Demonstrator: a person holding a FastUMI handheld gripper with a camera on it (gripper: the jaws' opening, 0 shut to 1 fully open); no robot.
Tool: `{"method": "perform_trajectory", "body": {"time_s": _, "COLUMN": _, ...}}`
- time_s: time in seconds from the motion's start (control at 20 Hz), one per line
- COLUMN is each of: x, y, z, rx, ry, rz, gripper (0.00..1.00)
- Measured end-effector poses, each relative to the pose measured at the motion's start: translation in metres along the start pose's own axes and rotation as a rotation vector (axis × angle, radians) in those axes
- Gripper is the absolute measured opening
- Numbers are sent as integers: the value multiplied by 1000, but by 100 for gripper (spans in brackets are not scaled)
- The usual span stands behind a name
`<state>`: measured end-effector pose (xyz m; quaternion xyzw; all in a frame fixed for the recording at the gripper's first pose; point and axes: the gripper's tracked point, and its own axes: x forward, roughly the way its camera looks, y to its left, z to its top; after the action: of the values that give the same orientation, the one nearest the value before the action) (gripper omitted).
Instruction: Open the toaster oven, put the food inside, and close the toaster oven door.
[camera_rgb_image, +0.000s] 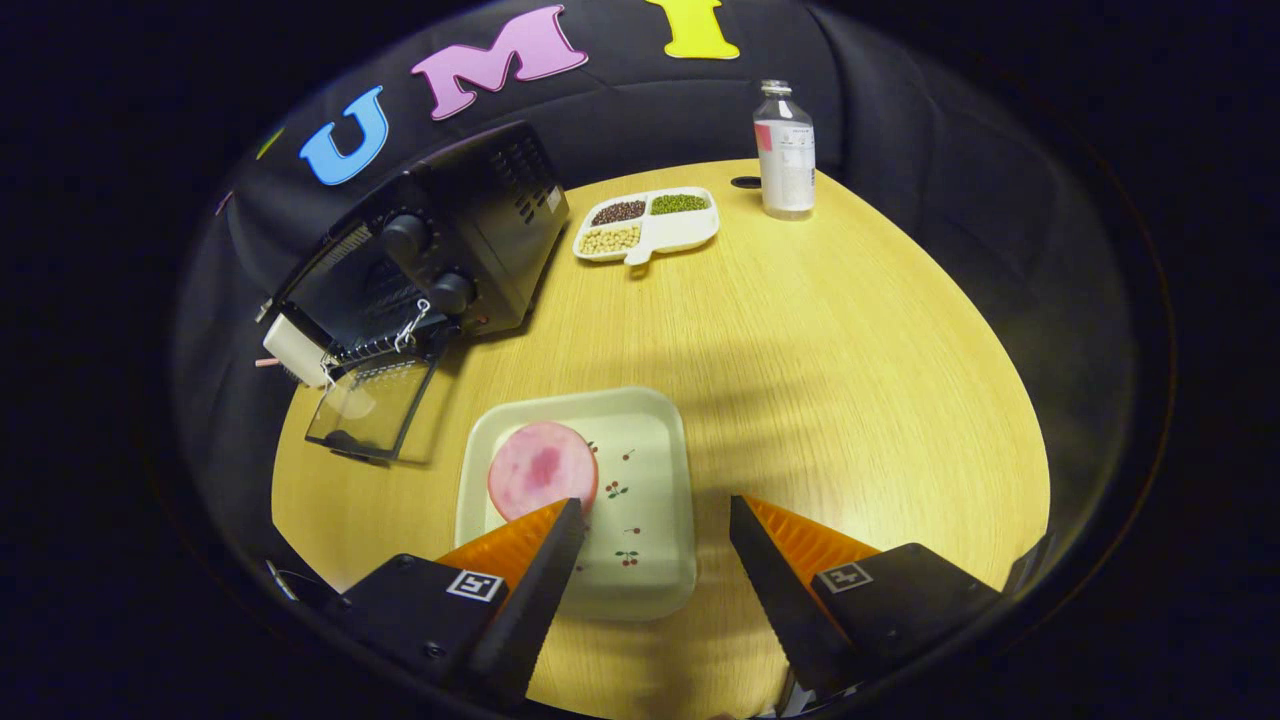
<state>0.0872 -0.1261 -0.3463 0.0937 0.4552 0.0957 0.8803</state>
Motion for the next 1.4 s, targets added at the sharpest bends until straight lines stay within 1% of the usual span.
{"method": "perform_trajectory", "body": {"time_s": 0.05, "x": 3, "y": -1, "z": 0, "rx": 2, "ry": 3, "rz": -3, "gripper": 96}}
{"method": "perform_trajectory", "body": {"time_s": 0.1, "x": 5, "y": -2, "z": -1, "rx": 7, "ry": 13, "rz": -2, "gripper": 86}}
{"method": "perform_trajectory", "body": {"time_s": 0.15, "x": 6, "y": -2, "z": -4, "rx": 12, "ry": 28, "rz": -4, "gripper": 82}}
{"method": "perform_trajectory", "body": {"time_s": 0.2, "x": 6, "y": -2, "z": -2, "rx": 13, "ry": 17, "rz": -6, "gripper": 72}}
{"method": "perform_trajectory", "body": {"time_s": 0.35, "x": 6, "y": -6, "z": -4, "rx": 0, "ry": 26, "rz": -25, "gripper": 69}}
{"method": "perform_trajectory", "body": {"time_s": 0.4, "x": 9, "y": -8, "z": -5, "rx": 0, "ry": 20, "rz": -36, "gripper": 57}}
{"method": "perform_trajectory", "body": {"time_s": 0.45, "x": 6, "y": -12, "z": -5, "rx": -2, "ry": 24, "rz": -49, "gripper": 52}}
{"method": "perform_trajectory", "body": {"time_s": 0.5, "x": 6, "y": -15, "z": -6, "rx": -5, "ry": 21, "rz": -61, "gripper": 39}}
{"method": "perform_trajectory", "body": {"time_s": 0.55, "x": 4, "y": -16, "z": -6, "rx": -5, "ry": 21, "rz": -67, "gripper": 33}}
{"method": "perform_trajectory", "body": {"time_s": 0.6, "x": 8, "y": -18, "z": -7, "rx": -13, "ry": 28, "rz": -74, "gripper": 24}}
{"method": "perform_trajectory", "body": {"time_s": 0.65, "x": 8, "y": -18, "z": -6, "rx": -16, "ry": 29, "rz": -79, "gripper": 24}}
{"method": "perform_trajectory", "body": {"time_s": 0.75, "x": 6, "y": -19, "z": -5, "rx": -16, "ry": 40, "rz": -90, "gripper": 23}}
{"method": "perform_trajectory", "body": {"time_s": 0.8, "x": 7, "y": -19, "z": -6, "rx": -17, "ry": 46, "rz": -91, "gripper": 20}}
{"method": "perform_trajectory", "body": {"time_s": 0.85, "x": 9, "y": -20, "z": -6, "rx": -16, "ry": 48, "rz": -92, "gripper": 20}}
{"method": "perform_trajectory", "body": {"time_s": 0.9, "x": 4, "y": -18, "z": -5, "rx": -11, "ry": 52, "rz": -84, "gripper": 13}}
{"method": "perform_trajectory", "body": {"time_s": 1.05, "x": 6, "y": -18, "z": -7, "rx": 14, "ry": 66, "rz": -72, "gripper": 9}}
{"method": "perform_trajectory", "body": {"time_s": 1.15, "x": 5, "y": -16, "z": -9, "rx": 73, "ry": 74, "rz": -55, "gripper": 9}}
{"method": "perform_trajectory", "body": {"time_s": 1.2, "x": 4, "y": -12, "z": -9, "rx": 124, "ry": 77, "rz": -29, "gripper": 6}}
{"method": "perform_trajectory", "body": {"time_s": 1.4, "x": 1, "y": -6, "z": -12, "rx": 314, "ry": 90, "rz": 22, "gripper": 6}}
